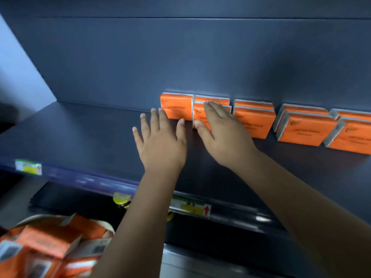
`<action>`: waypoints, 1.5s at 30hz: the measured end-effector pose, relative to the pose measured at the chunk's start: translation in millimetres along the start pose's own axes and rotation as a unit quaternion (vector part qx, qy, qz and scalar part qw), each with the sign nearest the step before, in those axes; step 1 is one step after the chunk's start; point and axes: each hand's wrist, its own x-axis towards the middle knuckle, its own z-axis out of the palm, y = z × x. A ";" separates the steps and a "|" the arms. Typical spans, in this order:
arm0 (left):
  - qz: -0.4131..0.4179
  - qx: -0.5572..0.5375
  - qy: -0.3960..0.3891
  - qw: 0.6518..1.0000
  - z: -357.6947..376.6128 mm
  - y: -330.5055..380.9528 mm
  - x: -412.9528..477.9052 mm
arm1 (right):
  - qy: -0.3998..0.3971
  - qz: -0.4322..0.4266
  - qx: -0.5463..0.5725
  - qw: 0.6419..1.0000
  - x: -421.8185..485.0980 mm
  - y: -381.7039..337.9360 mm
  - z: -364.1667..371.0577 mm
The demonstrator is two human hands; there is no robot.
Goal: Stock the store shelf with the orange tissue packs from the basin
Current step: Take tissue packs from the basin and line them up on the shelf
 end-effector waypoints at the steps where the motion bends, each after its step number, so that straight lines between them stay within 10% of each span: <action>1: 0.004 0.015 0.002 1.000 -11.0 -9.1 -7.6 | -0.018 -0.003 0.002 1.000 -3.5 -9.9 -3.6; 24: -0.163 0.115 0.012 0.980 -234.7 -222.4 -203.8 | -0.209 -0.127 0.178 0.953 -151.1 -249.0 -13.0; 45: -0.402 0.035 -0.154 0.902 -191.6 -300.4 -208.7 | -0.340 -0.152 0.141 0.917 -141.5 -297.0 136.9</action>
